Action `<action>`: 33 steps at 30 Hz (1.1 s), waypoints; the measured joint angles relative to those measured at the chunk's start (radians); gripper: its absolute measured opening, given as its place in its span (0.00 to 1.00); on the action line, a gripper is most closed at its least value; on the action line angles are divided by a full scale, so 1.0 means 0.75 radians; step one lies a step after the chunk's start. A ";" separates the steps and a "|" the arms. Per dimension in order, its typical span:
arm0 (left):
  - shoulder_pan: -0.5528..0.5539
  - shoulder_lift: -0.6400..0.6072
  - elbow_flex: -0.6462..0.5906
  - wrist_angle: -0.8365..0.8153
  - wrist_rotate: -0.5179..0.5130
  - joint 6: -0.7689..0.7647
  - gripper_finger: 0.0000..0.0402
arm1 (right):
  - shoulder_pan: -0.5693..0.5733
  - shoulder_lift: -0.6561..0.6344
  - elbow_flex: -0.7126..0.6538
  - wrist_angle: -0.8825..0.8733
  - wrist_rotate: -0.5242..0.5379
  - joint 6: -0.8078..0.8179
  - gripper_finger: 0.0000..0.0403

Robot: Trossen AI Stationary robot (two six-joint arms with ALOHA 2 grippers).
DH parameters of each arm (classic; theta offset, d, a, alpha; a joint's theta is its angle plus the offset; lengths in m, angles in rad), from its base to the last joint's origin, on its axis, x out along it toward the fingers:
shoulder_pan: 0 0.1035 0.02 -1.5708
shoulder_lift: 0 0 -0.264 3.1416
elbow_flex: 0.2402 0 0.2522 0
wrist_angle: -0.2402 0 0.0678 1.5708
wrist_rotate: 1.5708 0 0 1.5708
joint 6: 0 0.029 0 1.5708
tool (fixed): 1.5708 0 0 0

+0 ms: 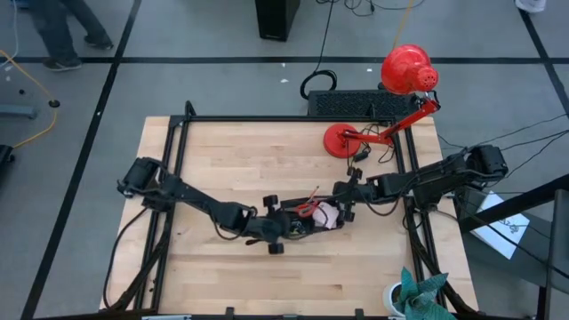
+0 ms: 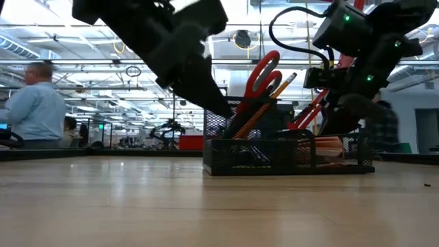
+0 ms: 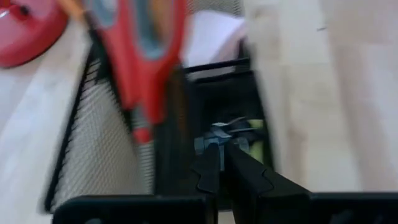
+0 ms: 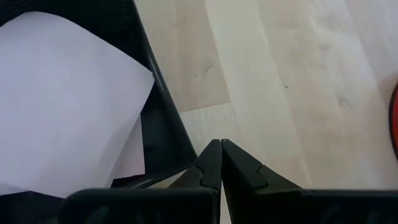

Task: Pick and place office supplies into organizer
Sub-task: Adjust the desk organizer

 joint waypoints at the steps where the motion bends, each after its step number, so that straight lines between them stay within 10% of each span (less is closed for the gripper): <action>1: 0.009 0.000 0.000 -0.015 -0.011 -0.010 0.08 | 0.004 0.000 0.000 0.001 -0.001 0.003 0.00; 20: 0.036 -0.001 0.000 -0.097 -0.009 0.064 0.08 | 0.193 -0.001 -0.001 0.100 -0.042 0.134 0.00; 33: -0.202 -0.001 0.065 -0.038 -0.103 0.351 0.08 | 0.218 -0.015 0.001 0.215 0.144 0.121 0.00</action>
